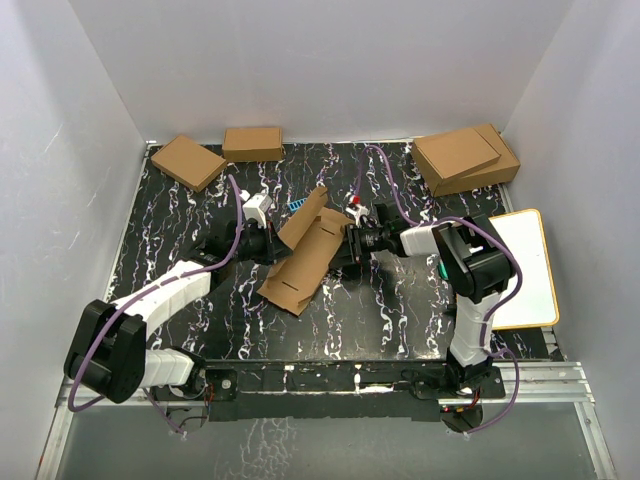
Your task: Fold the paper box
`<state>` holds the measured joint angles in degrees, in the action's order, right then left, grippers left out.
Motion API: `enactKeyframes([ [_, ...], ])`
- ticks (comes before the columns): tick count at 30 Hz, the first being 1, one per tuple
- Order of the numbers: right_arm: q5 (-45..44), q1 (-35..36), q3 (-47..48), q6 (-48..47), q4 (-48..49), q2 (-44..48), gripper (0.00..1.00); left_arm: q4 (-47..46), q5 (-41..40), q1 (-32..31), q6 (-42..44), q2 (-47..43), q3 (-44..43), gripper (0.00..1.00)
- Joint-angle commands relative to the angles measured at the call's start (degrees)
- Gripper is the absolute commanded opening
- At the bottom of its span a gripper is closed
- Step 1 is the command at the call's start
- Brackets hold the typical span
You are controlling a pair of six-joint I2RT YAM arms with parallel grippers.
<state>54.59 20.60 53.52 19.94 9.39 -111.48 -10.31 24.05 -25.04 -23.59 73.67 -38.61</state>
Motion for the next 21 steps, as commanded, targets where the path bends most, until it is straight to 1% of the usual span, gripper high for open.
enactKeyframes([
  [1,-4.2,0.8,1.7,-0.3,0.1,-0.9,0.26,0.2,3.8,-0.6,-0.8,-0.6,-1.8,0.0],
  [10,0.1,0.8,1.3,-0.2,2.1,0.2,0.29,-1.3,5.3,-0.6,-1.6,-0.6,-1.9,0.0],
  [16,2.0,0.8,2.0,-2.3,0.7,0.7,0.32,-2.7,6.4,-0.6,-2.9,-1.2,-1.9,0.0],
  [19,2.0,0.8,3.3,-7.2,-3.2,1.5,0.33,-1.7,5.8,-0.6,-2.4,-2.1,-2.2,0.0],
  [21,0.2,0.7,6.0,-16.1,-11.9,2.0,0.37,0.9,4.2,-0.7,-0.9,-2.5,-2.9,0.0],
])
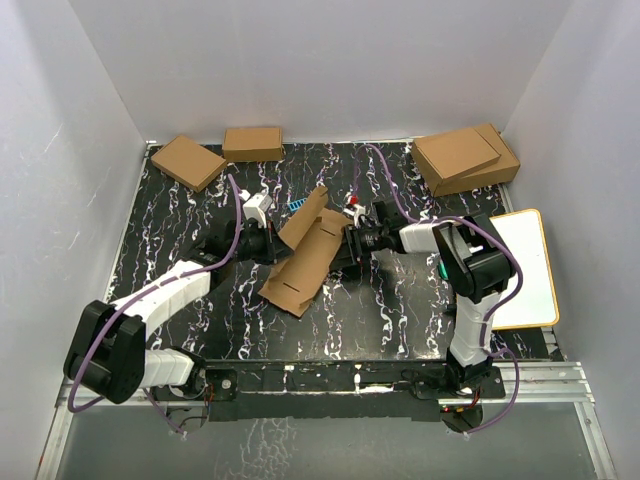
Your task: Fold the paper box
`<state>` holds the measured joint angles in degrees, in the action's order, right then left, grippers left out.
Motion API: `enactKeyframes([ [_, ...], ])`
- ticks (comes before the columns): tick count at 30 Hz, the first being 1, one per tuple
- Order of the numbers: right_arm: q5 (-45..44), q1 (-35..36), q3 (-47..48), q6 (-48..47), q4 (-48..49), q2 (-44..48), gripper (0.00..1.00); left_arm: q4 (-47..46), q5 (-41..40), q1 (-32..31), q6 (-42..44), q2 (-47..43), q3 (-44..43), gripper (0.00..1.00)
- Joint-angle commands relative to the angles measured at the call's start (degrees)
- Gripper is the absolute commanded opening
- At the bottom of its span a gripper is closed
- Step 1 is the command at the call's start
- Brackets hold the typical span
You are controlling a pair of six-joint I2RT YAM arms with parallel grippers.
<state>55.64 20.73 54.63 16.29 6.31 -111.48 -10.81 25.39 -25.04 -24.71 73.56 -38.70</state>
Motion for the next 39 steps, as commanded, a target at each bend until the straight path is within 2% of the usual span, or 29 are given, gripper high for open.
enactKeyframes([
  [1,-1.8,0.2,6.2,-16.0,-12.3,2.2,0.4,3.2,1.2,-0.6,1.1,-2.7,-3.3,0.0],
  [4,-2.7,-1.6,8.3,-25.4,-20.2,3.5,0.47,8.7,-4.0,-0.6,3.7,-3.5,-5.2,0.0],
  [7,-0.5,-4.1,9.8,-35.9,-28.4,4.8,0.53,9.1,-5.4,-0.5,4.7,-4.9,-5.7,0.0],
  [10,2.0,-6.3,11.2,-45.4,-36.5,6.4,0.55,9.7,-5.7,-0.5,6.3,-5.5,-6.5,0.0],
  [15,6.6,-9.4,12.9,-55.8,-44.8,10.4,0.56,11.7,-5.2,-0.5,9.7,-5.7,-8.5,0.0],
  [20,8.5,-11.9,14.0,-59.4,-48.3,15.7,0.56,12.0,-4.4,-0.4,11.3,-6.9,-9.2,0.0],
  [28,7.8,-12.6,16.8,-61.0,-49.7,22.4,0.62,9.1,-1.9,-0.2,10.2,-8.8,-7.7,0.0],
  [29,8.0,-12.6,17.4,-61.0,-49.8,23.1,0.65,8.5,-1.5,-0.1,10.1,-9.0,-7.4,0.0],
  [31,10.3,-12.6,17.6,-62.1,-50.0,23.9,0.81,7.4,-1.0,-0.1,9.5,-9.5,-6.8,0.0],
  [32,12.6,-12.6,17.2,-63.0,-50.1,24.0,0.94,6.7,-0.6,-0.1,9.3,-9.7,-6.5,0.0],
  [33,14.6,-12.6,16.6,-63.4,-50.0,24.0,0.99,6.0,-0.3,-0.1,9.0,-10.0,-6.0,0.0],
  [36,18.6,-12.6,17.5,-62.3,-49.9,21.9,0.99,3.4,1.0,0.0,7.4,-10.8,-4.5,0.0],
  [39,18.9,-12.6,21.1,-70.1,-57.4,18.4,0.99,1.6,1.5,0.0,6.0,-11.8,-3.4,0.0],
])
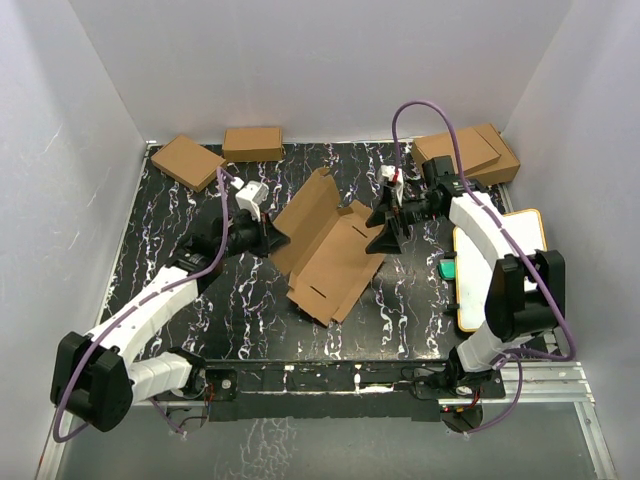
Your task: Fold the paper box
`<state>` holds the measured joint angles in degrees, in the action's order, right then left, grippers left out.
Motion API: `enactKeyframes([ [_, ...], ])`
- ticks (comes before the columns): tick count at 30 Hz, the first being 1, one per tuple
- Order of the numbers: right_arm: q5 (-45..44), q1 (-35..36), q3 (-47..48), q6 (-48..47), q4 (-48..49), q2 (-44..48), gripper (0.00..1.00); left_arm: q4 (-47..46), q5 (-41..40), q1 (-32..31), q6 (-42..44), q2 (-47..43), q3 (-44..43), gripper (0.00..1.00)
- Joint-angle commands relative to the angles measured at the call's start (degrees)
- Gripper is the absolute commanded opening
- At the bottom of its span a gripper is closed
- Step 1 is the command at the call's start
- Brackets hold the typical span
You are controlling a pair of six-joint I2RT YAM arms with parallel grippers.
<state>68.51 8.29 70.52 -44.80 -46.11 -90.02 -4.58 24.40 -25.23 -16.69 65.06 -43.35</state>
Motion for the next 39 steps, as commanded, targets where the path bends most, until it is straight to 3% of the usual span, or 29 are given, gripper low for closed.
enactKeyframes([
  [1,6.0,-0.1,5.8,-10.0,-5.7,-3.5,0.99,-5.2,2.6,0.2,-2.5,-3.8,1.6,0.0],
  [7,1.0,-0.1,6.1,-5.5,-1.5,-3.3,0.99,-8.3,2.6,0.2,-4.0,-5.7,3.1,0.0],
  [14,-13.8,-0.7,2.0,7.5,12.7,1.7,0.99,-9.4,3.1,0.3,-4.9,-7.4,4.1,0.0],
  [21,-5.3,-5.4,-0.8,12.5,17.5,2.7,0.99,-11.7,3.9,0.5,-6.2,-7.7,4.8,0.0],
  [27,-5.6,-6.0,0.5,12.3,17.3,1.5,0.99,-9.7,4.1,0.8,-4.6,-7.4,4.0,0.0],
  [34,-7.8,-8.1,12.0,14.0,11.2,-8.3,0.99,-4.8,4.6,0.9,0.3,-7.0,0.3,0.0],
  [39,-7.3,-8.1,14.6,13.9,9.3,-14.4,0.99,-2.5,6.2,0.9,2.3,-6.2,-2.0,0.0],
])
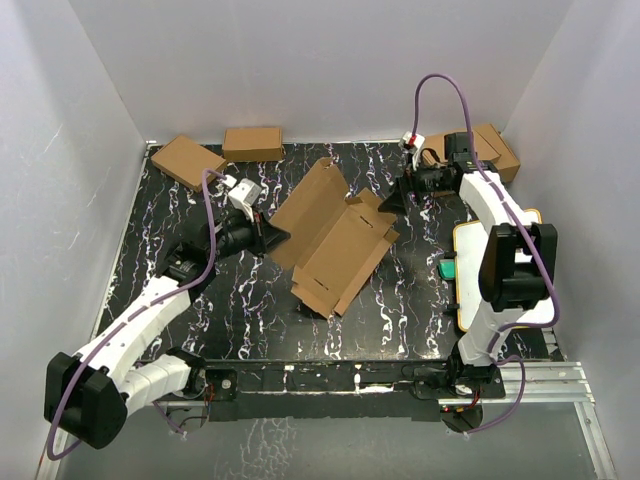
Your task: Fold the paper box
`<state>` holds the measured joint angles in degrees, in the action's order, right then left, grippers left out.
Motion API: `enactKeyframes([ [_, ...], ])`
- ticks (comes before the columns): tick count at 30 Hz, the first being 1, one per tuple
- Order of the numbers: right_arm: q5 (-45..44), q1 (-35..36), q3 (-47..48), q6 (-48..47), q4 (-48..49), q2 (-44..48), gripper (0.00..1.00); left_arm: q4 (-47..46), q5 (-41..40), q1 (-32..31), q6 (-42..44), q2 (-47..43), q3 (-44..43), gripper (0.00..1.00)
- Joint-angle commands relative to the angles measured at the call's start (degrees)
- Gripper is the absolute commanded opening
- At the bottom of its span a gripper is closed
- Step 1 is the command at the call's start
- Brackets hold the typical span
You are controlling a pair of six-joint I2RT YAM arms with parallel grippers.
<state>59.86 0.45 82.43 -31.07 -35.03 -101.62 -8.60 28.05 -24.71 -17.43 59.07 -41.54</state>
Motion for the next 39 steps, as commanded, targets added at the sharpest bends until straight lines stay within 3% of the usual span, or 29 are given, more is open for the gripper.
enactKeyframes([
  [1,1.3,-0.3,2.5,-0.2,-1.8,-3.2,0.99,1.9,3.1,0.4,3.4,0.0,-4.2,0.0],
  [6,1.0,-0.3,1.8,-2.4,-1.9,-4.0,1.0,4.3,4.7,0.5,5.2,1.1,-6.4,0.0],
  [14,3.6,-0.3,1.4,-3.3,-2.2,-4.5,0.81,7.3,7.6,0.5,7.4,2.8,-9.9,0.0],
  [21,5.5,-0.3,1.2,-4.9,-3.7,-4.2,0.43,9.3,7.8,0.5,8.9,3.0,-11.0,0.0],
  [24,6.1,-0.3,1.0,-5.0,-3.9,-3.9,0.21,10.3,7.4,0.5,9.6,2.9,-11.5,0.0],
  [26,6.5,-0.3,0.7,-5.1,-4.1,-3.4,0.12,11.6,6.8,0.5,10.3,2.9,-12.0,0.0],
  [33,8.7,-0.3,-3.9,1.9,4.2,0.8,0.08,16.2,6.3,0.5,13.9,3.7,-15.6,0.0],
  [39,7.8,-0.3,-14.7,19.0,28.4,7.0,0.08,23.6,5.4,0.5,20.3,7.2,-22.7,0.0],
])
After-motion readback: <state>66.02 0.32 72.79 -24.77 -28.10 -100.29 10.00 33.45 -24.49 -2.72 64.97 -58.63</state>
